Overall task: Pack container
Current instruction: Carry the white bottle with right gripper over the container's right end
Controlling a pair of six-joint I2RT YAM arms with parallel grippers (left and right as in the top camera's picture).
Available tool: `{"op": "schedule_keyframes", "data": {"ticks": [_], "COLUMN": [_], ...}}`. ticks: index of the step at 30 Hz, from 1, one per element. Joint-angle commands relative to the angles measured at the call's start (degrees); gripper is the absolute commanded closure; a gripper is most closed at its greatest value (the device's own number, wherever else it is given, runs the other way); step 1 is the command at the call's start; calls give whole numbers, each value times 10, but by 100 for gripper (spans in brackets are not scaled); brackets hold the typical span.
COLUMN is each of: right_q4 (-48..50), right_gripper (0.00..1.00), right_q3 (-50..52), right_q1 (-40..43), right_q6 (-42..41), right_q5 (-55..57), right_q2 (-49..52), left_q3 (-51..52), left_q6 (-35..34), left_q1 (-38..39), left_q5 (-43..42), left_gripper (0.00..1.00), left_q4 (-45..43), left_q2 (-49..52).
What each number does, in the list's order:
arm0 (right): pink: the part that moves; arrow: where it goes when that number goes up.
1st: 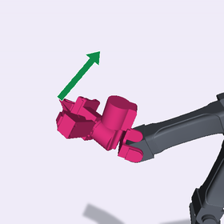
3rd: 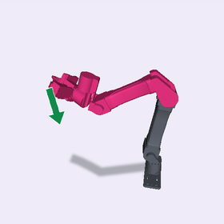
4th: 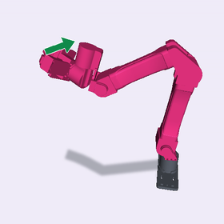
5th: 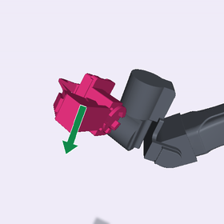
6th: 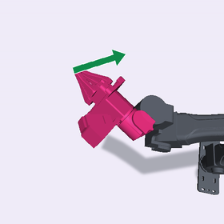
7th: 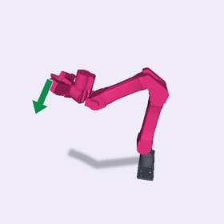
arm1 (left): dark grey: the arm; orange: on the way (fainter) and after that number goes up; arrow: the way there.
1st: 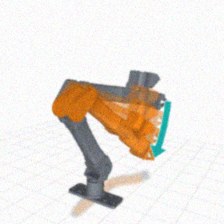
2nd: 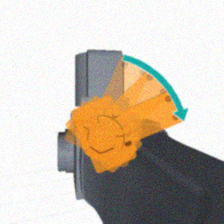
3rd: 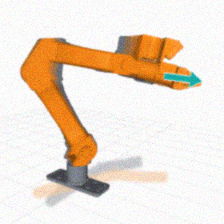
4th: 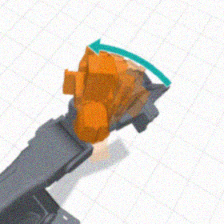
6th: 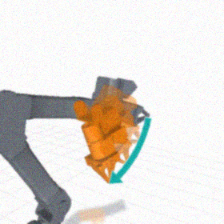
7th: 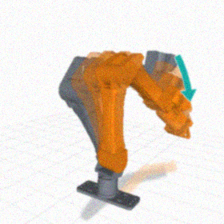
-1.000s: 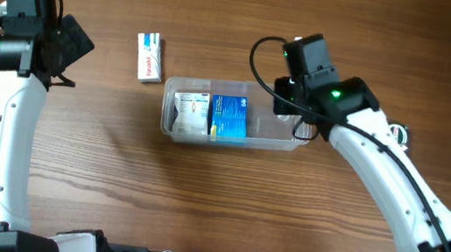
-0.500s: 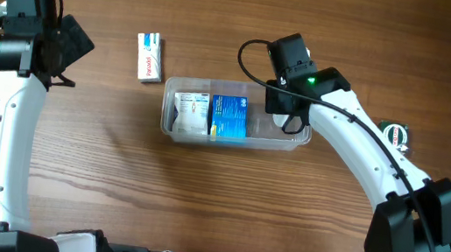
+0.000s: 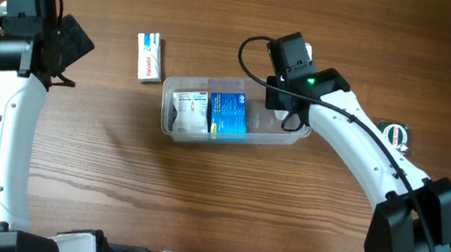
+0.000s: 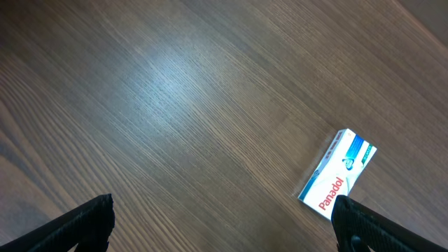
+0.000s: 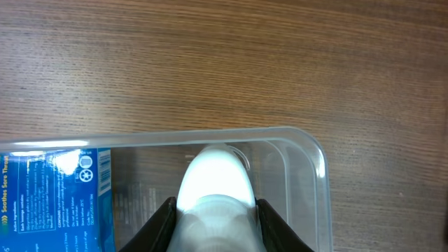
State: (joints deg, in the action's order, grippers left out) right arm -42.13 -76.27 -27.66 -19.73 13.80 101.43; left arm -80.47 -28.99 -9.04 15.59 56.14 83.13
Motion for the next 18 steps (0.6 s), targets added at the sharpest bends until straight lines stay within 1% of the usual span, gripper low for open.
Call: {"op": "schedule_keyframes", "data": {"ticks": [1,18], "right_q4": [4,-1], "right_gripper": [72,68], "right_q3": [3,3], "right_q1": [5,10], "right_q6": [-10,-7], "right_q5": [19,16], "right_q2": [8,8], "left_q3": [-4,-4], "left_q6": [2,2], "left_q1": [-2,-2], "left_q5": [5,5], "left_gripper": [0,0], "left_q4": [-2,-2], "left_q2": [-3,-3]}}
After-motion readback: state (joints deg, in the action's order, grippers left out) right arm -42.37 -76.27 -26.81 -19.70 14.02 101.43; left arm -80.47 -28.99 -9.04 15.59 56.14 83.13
